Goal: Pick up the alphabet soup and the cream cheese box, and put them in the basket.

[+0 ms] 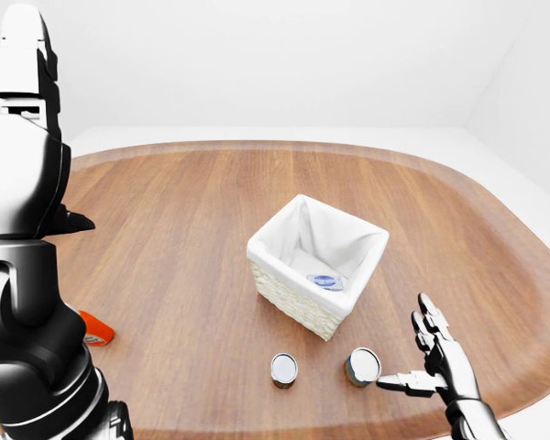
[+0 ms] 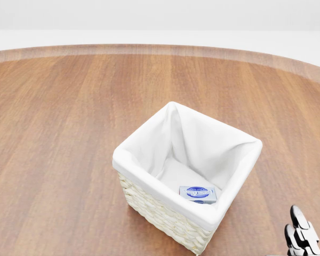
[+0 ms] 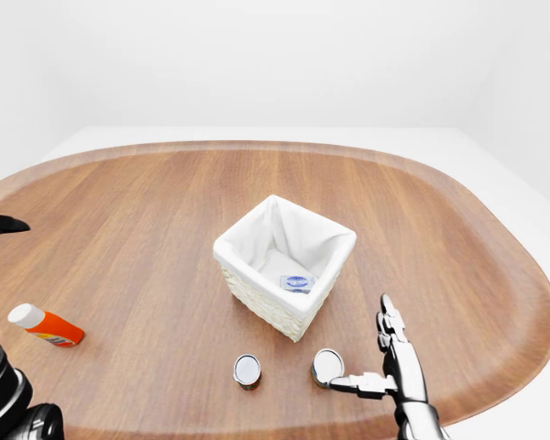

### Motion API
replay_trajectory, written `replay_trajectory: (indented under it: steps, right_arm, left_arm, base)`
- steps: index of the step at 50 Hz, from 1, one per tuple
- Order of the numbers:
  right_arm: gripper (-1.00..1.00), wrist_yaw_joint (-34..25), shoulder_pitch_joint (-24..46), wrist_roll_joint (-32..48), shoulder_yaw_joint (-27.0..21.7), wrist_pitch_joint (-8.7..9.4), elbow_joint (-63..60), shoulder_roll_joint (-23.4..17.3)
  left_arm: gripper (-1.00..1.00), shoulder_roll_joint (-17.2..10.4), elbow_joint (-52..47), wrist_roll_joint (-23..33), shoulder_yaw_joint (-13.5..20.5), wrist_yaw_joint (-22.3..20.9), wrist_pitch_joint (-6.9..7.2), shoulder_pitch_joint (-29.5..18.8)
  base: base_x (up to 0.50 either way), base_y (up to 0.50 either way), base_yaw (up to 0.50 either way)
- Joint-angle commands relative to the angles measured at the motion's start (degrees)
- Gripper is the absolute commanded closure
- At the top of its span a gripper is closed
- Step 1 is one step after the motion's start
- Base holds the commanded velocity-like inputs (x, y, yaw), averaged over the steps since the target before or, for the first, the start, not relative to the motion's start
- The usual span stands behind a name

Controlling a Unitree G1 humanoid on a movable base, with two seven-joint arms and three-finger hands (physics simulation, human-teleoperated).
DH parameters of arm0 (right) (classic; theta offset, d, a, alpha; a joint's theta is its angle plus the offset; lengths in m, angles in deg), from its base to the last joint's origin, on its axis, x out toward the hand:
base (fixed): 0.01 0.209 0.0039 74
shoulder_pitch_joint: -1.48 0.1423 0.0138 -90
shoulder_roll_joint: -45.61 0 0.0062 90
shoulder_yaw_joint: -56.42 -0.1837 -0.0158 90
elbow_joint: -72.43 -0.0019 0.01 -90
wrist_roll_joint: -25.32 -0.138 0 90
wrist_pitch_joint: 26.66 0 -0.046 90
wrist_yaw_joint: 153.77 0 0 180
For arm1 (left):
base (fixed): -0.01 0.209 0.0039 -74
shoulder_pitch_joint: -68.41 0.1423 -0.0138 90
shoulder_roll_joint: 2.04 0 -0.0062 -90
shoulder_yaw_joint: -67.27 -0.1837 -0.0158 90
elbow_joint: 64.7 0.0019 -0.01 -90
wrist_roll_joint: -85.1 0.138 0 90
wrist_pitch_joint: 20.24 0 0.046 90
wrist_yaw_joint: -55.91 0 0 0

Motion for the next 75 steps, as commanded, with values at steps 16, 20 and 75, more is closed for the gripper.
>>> replay_trajectory:
  steps: [16,20,75]
  right_arm:
    - [-1.0,-1.95,-1.63,2.47,2.47,0.0,2.63,0.21]
    - [-1.0,-1.92,-1.88,3.01,3.14,0.0,3.18,0.17]
    - [-1.0,-1.28,-2.95,6.62,6.83,0.0,12.15,-2.03]
  left_arm:
    - [-1.0,-0.11,0.89,0.82,-0.14,-0.03,0.0,-0.32]
    - [-1.0,-0.13,0.86,0.83,-0.12,-0.12,0.0,-0.39]
    - [-1.0,-0.01,0.78,0.65,-0.16,0.24,0.0,-0.1]
  base:
    - [0.0,0.0,0.0]
    - [0.0,0.0,0.0]
    - [0.0,0.0,0.0]
